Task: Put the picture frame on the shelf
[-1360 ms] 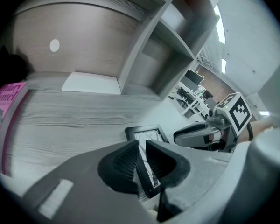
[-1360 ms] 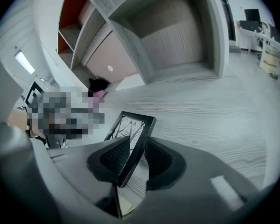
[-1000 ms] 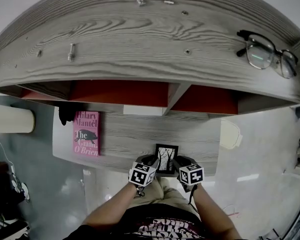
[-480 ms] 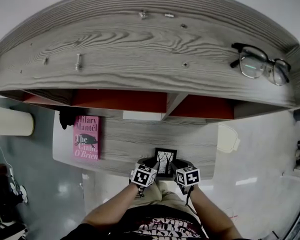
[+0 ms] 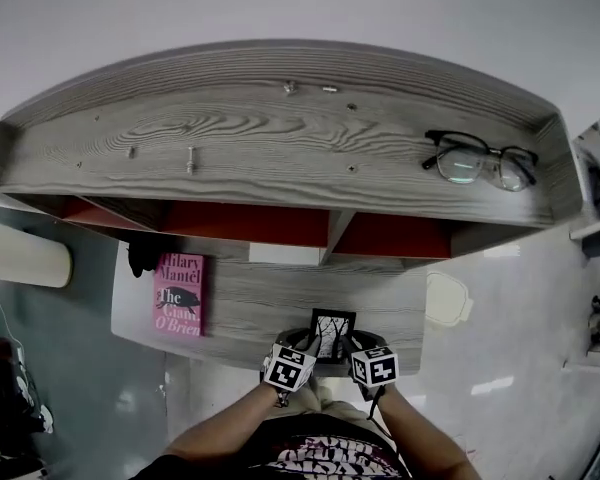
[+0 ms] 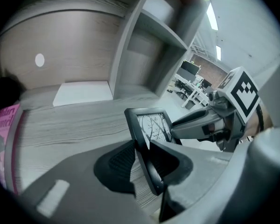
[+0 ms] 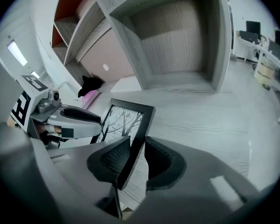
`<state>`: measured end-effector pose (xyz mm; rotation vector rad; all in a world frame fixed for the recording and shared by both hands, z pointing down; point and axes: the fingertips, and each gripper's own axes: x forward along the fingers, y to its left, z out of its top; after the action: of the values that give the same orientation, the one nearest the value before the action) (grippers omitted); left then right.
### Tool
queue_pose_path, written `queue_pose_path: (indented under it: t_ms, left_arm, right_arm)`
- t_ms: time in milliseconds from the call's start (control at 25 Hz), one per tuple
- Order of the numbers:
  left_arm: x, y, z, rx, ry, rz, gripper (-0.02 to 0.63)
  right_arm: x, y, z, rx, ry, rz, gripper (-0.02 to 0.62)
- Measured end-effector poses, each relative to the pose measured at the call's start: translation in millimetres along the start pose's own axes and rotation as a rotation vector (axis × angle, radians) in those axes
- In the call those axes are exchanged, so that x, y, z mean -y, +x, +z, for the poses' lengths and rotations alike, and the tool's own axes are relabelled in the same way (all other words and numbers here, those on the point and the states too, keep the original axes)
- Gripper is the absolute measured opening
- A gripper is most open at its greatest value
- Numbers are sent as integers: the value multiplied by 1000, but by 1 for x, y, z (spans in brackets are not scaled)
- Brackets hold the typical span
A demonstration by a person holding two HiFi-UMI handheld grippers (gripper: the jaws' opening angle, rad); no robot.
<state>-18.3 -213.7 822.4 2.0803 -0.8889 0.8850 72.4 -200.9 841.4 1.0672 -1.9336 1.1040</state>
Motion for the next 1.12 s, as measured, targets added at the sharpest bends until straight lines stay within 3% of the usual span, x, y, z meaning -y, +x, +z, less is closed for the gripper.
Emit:
queue_pose_path:
  t_ms: [360,640,920,1120]
  left_arm:
    - [10,-21,56,83,93,15,100]
    - [16,-34,80,139,122,38,100]
    - [30,-68,113,222,191,69,100]
    - [42,-93,140,285,198,61,100]
  right_arm:
    - [6,-43,54,146,-12,-39,94]
    - [3,-66,77,230,-21,-13,97]
    - [-13,-112,106,342,-91,-12,97]
    - [-20,-146,129,417,-128,-38,97]
